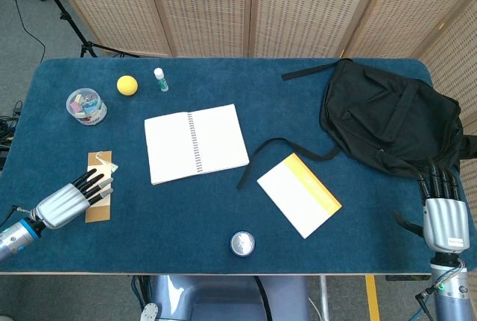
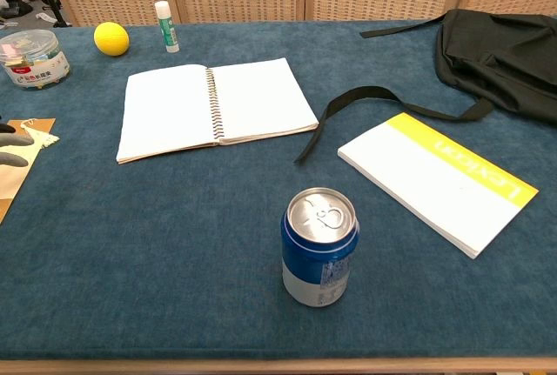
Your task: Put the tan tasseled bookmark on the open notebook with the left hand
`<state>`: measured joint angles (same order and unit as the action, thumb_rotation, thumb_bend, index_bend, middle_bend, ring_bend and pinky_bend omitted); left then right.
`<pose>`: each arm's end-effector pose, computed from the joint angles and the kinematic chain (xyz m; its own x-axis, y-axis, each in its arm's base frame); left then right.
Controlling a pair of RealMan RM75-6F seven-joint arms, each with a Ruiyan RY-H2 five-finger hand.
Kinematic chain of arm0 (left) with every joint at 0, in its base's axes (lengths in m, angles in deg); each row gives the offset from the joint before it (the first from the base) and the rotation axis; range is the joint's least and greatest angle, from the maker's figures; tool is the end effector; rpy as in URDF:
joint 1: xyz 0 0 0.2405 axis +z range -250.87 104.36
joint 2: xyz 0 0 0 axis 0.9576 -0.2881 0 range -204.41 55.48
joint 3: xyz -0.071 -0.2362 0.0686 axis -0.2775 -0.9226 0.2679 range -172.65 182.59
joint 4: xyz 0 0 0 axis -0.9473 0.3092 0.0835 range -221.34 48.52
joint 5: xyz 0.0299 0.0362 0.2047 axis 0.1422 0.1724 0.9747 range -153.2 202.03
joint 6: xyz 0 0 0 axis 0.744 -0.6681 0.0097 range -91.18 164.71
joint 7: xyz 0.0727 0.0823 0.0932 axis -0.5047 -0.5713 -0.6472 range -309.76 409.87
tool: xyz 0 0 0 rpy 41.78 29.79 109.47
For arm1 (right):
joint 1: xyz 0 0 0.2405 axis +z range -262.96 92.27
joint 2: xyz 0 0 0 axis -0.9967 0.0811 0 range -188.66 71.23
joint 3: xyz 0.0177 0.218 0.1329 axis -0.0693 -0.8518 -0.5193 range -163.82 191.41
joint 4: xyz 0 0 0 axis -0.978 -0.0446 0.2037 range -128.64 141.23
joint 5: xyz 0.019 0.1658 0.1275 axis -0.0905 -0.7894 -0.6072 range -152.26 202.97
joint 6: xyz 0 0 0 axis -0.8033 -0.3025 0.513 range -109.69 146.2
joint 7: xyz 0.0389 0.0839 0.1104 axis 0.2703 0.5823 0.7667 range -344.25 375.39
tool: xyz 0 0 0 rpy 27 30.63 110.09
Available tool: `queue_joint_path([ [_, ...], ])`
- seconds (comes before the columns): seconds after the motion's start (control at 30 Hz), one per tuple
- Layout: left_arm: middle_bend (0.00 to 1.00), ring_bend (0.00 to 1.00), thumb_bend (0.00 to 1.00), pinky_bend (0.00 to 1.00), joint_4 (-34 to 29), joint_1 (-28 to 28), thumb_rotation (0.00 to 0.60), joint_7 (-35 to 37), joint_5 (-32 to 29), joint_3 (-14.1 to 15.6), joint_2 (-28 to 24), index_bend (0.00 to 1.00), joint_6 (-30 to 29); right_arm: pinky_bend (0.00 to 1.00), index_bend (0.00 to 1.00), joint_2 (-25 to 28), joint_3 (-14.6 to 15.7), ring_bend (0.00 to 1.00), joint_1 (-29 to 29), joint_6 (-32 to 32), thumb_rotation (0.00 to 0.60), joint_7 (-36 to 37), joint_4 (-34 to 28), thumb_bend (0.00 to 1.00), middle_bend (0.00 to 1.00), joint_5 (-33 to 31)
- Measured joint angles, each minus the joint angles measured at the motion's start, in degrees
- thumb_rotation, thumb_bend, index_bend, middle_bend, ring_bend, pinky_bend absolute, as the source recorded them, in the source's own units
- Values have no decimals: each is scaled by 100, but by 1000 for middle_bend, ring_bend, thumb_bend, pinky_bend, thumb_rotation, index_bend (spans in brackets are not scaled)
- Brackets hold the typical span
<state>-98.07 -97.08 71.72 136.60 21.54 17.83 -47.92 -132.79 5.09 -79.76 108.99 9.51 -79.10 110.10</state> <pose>-0.3790 0.2758 0.0901 0.8976 -0.0140 0.4406 0.3010 -0.7108 -0.6357 -0.3065 -0.2037 0.1436 0.4281 0.1942 0.8826 -0.9020 0.0316 0.4306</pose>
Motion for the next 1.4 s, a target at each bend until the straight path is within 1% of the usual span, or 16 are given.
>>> queue_joint_path([
  [0.3,0,0,264,0,-20,-21,600,-82,-20,113,8,34,112,55,154,13,-7,0,-2,-14,600,7,-5,2,0,-29],
  [0.43,0,0,263,0,-33,-47,600,-84,-23,149,2,67,127,55,154,18,-11,0,-2,-18,600,14,-12,2,0,-40],
  [0.57,0,0,264,0,-99,-113,600,-126,0,215,-16,73,204,55,154,32,-25,0,-7,-15,600,31,-23,2,0,-65],
  [0.77,0,0,287,0,-243,-204,600,-166,0,290,-48,106,430,50,154,67,-29,0,-14,-59,600,64,-47,2,0,-120],
  [0.87,0,0,307,0,-355,-255,600,-187,0,321,-87,158,483,45,154,84,-26,0,-16,-73,600,78,-66,2,0,-130],
  [0.97,0,0,338,0,-457,-298,600,-198,-5,335,-120,249,498,45,154,93,-18,0,-16,-83,600,86,-79,2,0,-128],
  [1.07,0,0,360,0,-574,-341,600,-218,-15,341,-157,371,503,45,154,103,-9,0,-17,-101,600,99,-88,2,0,-131],
  [1.2,0,0,365,0,-700,-362,600,-281,-28,344,-197,558,459,45,154,113,-14,0,-20,-93,600,121,-90,2,0,-134],
  [1.33,0,0,365,0,-744,-337,600,-374,-70,333,-211,659,433,45,154,127,-17,0,-26,-86,600,155,-94,2,0,-133],
  [1.4,0,0,366,0,-748,-311,600,-386,-95,323,-211,690,407,45,154,135,-15,0,-30,-81,600,169,-98,2,0,-130],
])
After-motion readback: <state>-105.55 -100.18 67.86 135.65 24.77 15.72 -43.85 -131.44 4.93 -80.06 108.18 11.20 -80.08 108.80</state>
